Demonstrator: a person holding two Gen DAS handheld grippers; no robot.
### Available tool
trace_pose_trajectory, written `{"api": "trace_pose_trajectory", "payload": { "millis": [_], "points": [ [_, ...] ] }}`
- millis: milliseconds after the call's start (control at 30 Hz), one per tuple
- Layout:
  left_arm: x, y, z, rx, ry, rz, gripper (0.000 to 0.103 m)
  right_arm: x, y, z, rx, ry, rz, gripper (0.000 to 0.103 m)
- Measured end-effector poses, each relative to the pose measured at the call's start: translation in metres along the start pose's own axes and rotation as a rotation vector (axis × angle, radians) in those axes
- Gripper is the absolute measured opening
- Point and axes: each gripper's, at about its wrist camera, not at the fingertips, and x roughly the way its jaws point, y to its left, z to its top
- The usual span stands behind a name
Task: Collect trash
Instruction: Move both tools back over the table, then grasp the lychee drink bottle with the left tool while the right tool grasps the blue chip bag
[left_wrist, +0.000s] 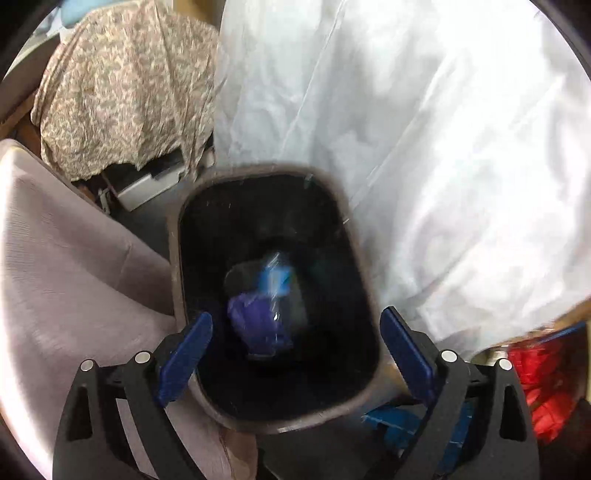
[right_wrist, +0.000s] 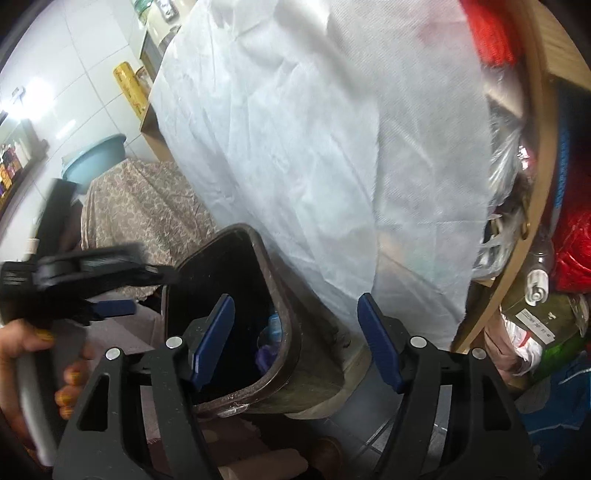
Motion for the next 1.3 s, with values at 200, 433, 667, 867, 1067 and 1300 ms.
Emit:
{"api": "trace_pose_trajectory", "payload": {
  "millis": [200, 433, 667, 867, 1067, 1300],
  "points": [
    [-0.085, 0.003, -0.01, 0.001, -0.109, -0.079, 0.093, -0.019, 0.016, 0.001, -0.016, 0.017, 0.057, 0.07],
    [-0.174, 0.025, -0.057, 0.101, -0.223, -0.067, 0.097, -0.049, 0.089, -0.015, -0.189, 0.083, 0.248, 0.07],
    [-0.226, 0.095, -0.115, 0.063, -0.237, -0.012, 0.097, -0.087, 0.181, -0.048, -0.432, 0.176, 0.519, 0.07],
    [-0.279, 0.178, -0.168, -0.056, -0.303, 0.119, 0.097, -0.106, 0.242, -0.079, -0.632, 0.242, 0.643, 0.07],
    [-0.313, 0.251, -0.217, -0.249, -0.353, 0.209, 0.097, -0.12, 0.288, -0.112, -0.82, 0.265, 0.681, 0.07],
    [-0.314, 0.29, -0.255, -0.363, -0.342, 0.227, 0.097, -0.129, 0.321, -0.14, -0.999, 0.22, 0.622, 0.067]
  ]
}}
